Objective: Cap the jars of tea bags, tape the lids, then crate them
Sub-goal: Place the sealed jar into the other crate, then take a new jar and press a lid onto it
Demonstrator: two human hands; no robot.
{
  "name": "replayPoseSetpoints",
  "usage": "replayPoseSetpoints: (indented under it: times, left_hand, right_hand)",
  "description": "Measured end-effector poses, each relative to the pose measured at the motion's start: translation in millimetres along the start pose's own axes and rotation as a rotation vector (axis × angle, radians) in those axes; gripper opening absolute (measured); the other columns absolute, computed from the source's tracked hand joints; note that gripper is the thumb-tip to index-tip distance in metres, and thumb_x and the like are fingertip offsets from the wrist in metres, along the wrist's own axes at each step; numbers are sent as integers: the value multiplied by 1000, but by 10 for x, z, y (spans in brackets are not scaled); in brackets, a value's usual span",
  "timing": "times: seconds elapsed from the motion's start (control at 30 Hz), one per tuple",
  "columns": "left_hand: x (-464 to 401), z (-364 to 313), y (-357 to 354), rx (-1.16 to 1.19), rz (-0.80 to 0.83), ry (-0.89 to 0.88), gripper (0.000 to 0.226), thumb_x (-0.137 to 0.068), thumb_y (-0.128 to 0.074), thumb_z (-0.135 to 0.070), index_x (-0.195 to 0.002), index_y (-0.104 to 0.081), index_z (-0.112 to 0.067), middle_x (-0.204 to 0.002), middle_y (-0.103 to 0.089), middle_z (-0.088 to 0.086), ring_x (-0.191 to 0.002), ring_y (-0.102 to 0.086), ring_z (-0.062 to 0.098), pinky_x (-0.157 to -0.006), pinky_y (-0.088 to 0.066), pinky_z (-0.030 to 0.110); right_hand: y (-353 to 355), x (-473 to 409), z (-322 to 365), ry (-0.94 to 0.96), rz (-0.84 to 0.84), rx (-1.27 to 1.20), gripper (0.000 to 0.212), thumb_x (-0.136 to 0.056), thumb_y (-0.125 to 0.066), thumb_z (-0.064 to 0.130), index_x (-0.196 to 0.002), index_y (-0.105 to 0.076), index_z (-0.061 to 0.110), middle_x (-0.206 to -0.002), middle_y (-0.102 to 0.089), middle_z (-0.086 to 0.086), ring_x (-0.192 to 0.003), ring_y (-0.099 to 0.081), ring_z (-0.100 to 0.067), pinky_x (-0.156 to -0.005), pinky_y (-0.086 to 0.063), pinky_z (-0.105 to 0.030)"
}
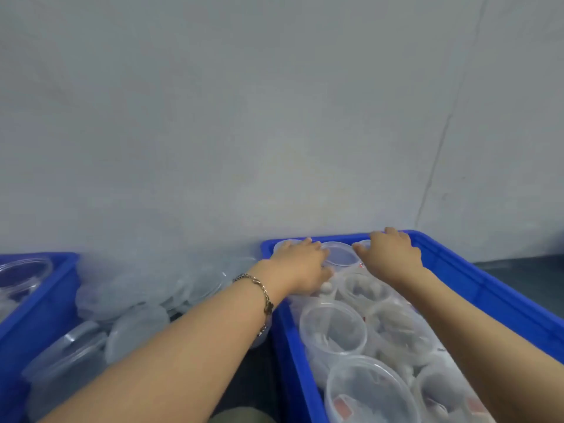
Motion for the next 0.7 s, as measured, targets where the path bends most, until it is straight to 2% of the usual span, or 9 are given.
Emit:
replayPoseSetpoints:
  times: [0.07,0.1,0.17,0.23,0.3,0.4,0.47,0.53,0.7]
  left_hand:
    - [333,110,166,21,-144,22,40,-100,-33,-36,-130,-51,-16,-135,-47,4,-132,-34,19,-104,-25,37]
    - [542,193,255,32,-247,43,38,-100,-35,-35,-127,-55,-17,-130,-50,2,-130,-35,18,-102,-25,36]
    - [1008,391,398,29,-409,121,35,-98,-40,-34,-125,-57,-20,-131,-51,-1,-132,-32,16,-103,-20,34]
    - [1515,618,478,-17,-428,243,34,-96,-43,-35,-125,-58,-25,-137,-49,-6,-136,-26,15,-108,-13,38]
    - [2021,845,526,-35,-449,402,31,-95,-44,-34,-119,-62,-29,-135,-51,-10,-139,-23,16,-111,-10,47]
    - [2765,1108,639,-2,-580,579,25,-91,-47,-28,-104,-68,-27,-118,-63,-7,-127,-41,18,-108,-25,43]
    - [3213,1230,703,21,-619,642,23,-88,-49,-24,-96,-70,-22,-106,-68,-2,-111,-53,22,-96,-39,37]
    - [3617,1331,757,16,-609,685,25,-87,-48,-22,-93,-72,-19,-99,-70,1,-101,-58,26,-86,-43,35]
    - [4593,1708,997,40,-648,778,24,-85,-51,-18,-90,-75,-18,-94,-71,5,-92,-62,28,-78,-49,37]
  right_hand:
    - [27,227,327,129,42,-108,41,-92,-45,40,-124,-55,15,-128,-44,-11,-123,-36,-31,-92,-36,-40]
    - [31,384,509,186,55,-168,44,-91,-48,40,-129,-53,18,-136,-38,-13,-130,-30,-32,-100,-32,-41]
    - [52,748,824,291,55,-223,53,-87,-56,45,-136,-46,27,-153,-16,-14,-142,-10,-29,-112,-18,-41]
    - [44,1144,1090,440,108,-201,61,-83,-61,48,-138,-40,35,-157,1,-8,-144,1,-26,-114,-10,-39]
    - [47,1505,1318,599,189,-197,63,-80,-64,49,-137,-38,39,-157,9,-4,-144,4,-24,-115,-8,-37]
    - [113,1987,1671,736,253,-222,62,-80,-63,48,-136,-37,41,-156,13,2,-143,8,-21,-115,-10,-41]
    - [153,2280,1929,785,278,-225,60,-83,-62,46,-136,-37,41,-156,12,2,-143,6,-20,-114,-12,-39]
    - [190,2547,2211,843,305,-210,60,-83,-63,44,-137,-37,39,-156,10,-1,-143,2,-22,-115,-14,-37]
    - [314,3113,2989,980,380,-226,65,-84,-63,37,-141,-33,38,-157,7,-2,-143,0,-24,-115,-13,-36]
Point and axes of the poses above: each hand's wrist, its own x-axis away from the middle knuckle, its own y-axis out of the back of the hand, z = x × y, the point moved 3 cm from there along -x, towards the middle knuckle
